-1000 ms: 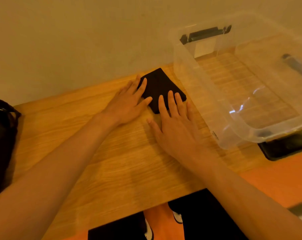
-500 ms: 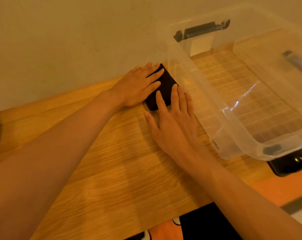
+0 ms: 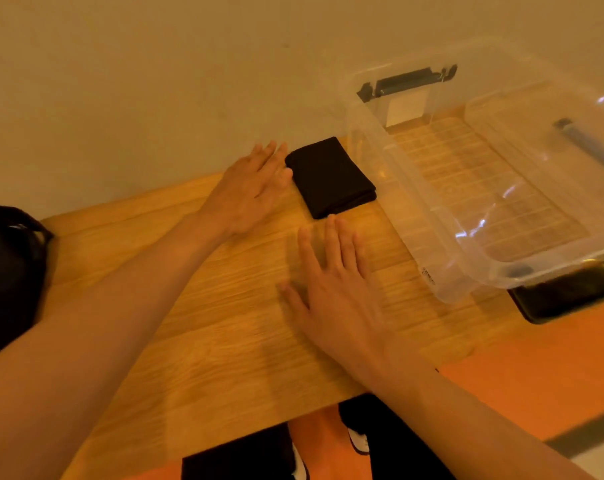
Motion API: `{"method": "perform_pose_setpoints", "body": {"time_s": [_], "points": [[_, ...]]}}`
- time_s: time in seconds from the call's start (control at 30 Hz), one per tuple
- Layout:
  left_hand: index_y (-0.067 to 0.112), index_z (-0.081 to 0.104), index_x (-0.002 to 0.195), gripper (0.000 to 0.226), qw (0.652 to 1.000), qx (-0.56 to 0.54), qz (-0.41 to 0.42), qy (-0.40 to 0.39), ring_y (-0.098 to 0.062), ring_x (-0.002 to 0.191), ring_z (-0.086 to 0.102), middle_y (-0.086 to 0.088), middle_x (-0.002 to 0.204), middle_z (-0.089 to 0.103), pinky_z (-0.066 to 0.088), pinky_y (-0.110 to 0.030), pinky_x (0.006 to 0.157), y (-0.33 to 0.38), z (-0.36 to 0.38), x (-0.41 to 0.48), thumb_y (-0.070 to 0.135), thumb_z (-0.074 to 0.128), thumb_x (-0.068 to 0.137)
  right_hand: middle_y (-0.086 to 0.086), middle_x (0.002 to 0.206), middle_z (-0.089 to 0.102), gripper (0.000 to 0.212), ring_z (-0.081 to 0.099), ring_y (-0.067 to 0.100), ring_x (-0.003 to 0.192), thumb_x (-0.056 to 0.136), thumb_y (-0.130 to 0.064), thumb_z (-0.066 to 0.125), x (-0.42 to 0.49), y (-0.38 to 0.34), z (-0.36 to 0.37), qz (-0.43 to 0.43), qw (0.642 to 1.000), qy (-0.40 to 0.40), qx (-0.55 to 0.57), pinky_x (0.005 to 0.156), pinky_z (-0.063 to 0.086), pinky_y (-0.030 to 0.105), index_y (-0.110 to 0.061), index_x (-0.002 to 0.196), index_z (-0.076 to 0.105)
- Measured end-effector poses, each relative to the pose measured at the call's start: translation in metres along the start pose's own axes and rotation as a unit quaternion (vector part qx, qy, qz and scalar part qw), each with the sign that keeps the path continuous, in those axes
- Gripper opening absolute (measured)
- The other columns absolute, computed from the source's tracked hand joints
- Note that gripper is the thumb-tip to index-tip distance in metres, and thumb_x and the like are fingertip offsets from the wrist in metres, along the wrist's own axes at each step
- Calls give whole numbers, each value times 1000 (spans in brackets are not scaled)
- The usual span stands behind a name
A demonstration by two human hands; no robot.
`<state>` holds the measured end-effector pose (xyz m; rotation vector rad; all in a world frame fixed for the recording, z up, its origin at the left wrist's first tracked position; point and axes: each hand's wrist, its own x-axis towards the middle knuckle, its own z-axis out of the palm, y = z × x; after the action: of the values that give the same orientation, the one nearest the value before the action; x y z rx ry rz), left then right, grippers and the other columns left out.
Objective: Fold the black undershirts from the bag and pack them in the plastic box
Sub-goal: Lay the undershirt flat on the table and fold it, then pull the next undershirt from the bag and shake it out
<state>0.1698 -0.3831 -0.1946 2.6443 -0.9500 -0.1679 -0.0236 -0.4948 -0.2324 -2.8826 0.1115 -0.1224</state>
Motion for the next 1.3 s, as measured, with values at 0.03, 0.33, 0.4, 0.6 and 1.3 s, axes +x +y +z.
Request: {"method": "perform_pose_setpoints", "body": {"time_s": [0.03, 0.33, 0.4, 0.6, 1.3], "points": [[27, 9, 162, 79, 1000, 8, -12, -4, -14, 156, -3, 5, 170, 3, 2, -37, 127, -3, -3, -16, 68, 5, 95, 24, 165, -6, 78, -11, 37, 154, 101, -62, 25, -5, -6, 0, -8, 1000, -1, -3, 125, -2, 50, -18, 162, 4], [19, 33, 158, 98, 986, 77, -127, 71, -25, 153, 23, -9, 166, 24, 18, -41, 124, -26, -44, -175, 73, 0, 83, 16, 167, -10, 75, -13, 32, 154, 100, -65, 14, -16, -78, -29, -57, 996, -59, 27, 126, -2, 49, -25, 161, -1], [17, 36, 156, 94, 978, 78, -158, 114, -26, 151, 27, -9, 164, 30, 20, -43, 123, -24, -60, -207, 73, 5, 88, 14, 168, 0, 74, -4, 32, 155, 100, -66, 19, -9, -98, -34, -57, 994, -71, 61, 126, 6, 50, -25, 161, 9], [9, 59, 134, 68, 938, 138, -184, 261, -32, 121, 55, -12, 134, 59, 41, -47, 102, -27, -104, -289, 60, 28, 101, 16, 150, 45, 64, 42, 35, 137, 101, -58, 43, 25, -167, -46, -72, 982, -95, 145, 110, 40, 44, -18, 151, 40], [8, 18, 161, 81, 846, 88, -402, 340, -26, 157, 4, -11, 169, 9, 9, -43, 125, -127, -95, -437, 63, 30, 102, 8, 119, 64, 47, 59, 29, 111, 95, -51, 60, 88, -418, -47, -422, 906, -24, 23, 91, 50, 41, -19, 129, 62]]}}
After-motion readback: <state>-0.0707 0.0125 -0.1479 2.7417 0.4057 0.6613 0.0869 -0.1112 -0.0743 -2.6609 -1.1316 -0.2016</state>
